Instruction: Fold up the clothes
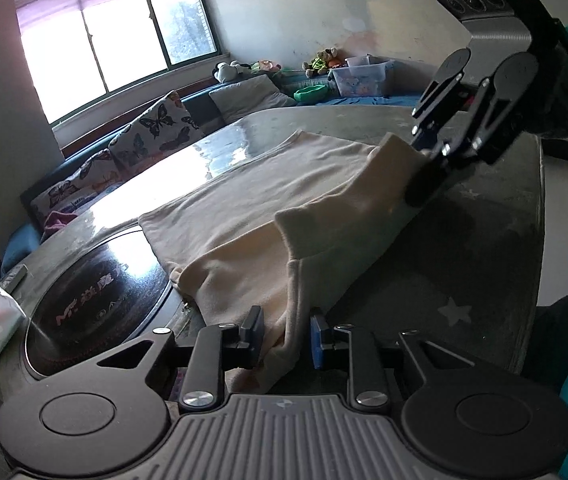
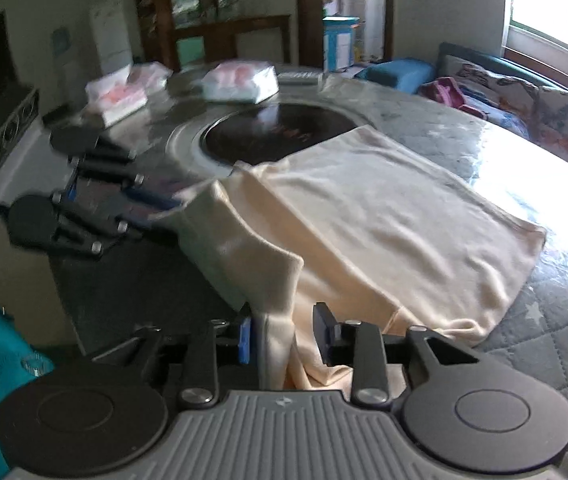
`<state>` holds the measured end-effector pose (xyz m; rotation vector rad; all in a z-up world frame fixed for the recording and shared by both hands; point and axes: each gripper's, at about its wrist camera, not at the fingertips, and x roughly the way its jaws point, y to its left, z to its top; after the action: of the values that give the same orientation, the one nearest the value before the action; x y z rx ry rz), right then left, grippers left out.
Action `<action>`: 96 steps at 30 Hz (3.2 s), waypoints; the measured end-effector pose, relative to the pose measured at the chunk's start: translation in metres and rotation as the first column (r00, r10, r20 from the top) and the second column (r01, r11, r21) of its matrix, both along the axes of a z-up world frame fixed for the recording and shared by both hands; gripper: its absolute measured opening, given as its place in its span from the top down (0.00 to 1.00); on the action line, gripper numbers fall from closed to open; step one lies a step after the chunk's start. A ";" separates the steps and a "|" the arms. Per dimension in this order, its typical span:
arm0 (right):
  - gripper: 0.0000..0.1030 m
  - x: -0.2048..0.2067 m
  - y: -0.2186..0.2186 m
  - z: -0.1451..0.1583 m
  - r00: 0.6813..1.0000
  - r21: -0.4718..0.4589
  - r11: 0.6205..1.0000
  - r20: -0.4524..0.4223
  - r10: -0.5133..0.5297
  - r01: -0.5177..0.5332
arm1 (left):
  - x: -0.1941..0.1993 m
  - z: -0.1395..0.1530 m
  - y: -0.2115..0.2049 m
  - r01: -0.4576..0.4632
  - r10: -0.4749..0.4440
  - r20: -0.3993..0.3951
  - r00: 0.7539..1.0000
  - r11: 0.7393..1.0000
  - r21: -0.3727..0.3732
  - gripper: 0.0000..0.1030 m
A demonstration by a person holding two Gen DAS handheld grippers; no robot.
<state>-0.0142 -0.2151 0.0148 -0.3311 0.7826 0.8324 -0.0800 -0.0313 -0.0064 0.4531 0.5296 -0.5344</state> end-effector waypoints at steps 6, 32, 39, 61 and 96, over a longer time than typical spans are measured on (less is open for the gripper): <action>0.86 -0.008 0.006 -0.008 1.000 -0.001 1.000 0.024 -0.002 0.002 | -0.004 -0.002 -0.002 0.004 -0.005 0.031 1.000 1.000 0.023 0.91; 0.91 -0.070 -0.029 0.065 0.993 0.104 0.993 0.092 -0.072 0.062 | -0.029 0.072 0.002 -0.006 0.016 0.051 0.999 0.981 -0.193 0.95; 0.91 -0.021 -0.032 0.072 0.987 0.107 0.989 0.108 -0.115 0.104 | 0.035 0.074 -0.006 -0.006 0.014 0.038 0.999 0.980 -0.200 0.95; 0.74 0.121 -0.050 -0.011 0.907 0.098 0.905 0.032 -0.420 0.415 | 0.179 0.018 -0.019 -0.214 0.200 -0.105 0.974 0.965 -0.148 0.87; 0.81 0.070 -0.047 -0.015 0.902 0.065 0.903 0.055 -0.429 0.426 | 0.204 0.019 -0.059 -0.226 0.178 -0.239 0.955 0.956 -0.189 0.87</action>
<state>0.0562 -0.2620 -0.0004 -0.1307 0.7329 0.4222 0.1241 -0.0904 0.0130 0.1302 0.7143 -0.4393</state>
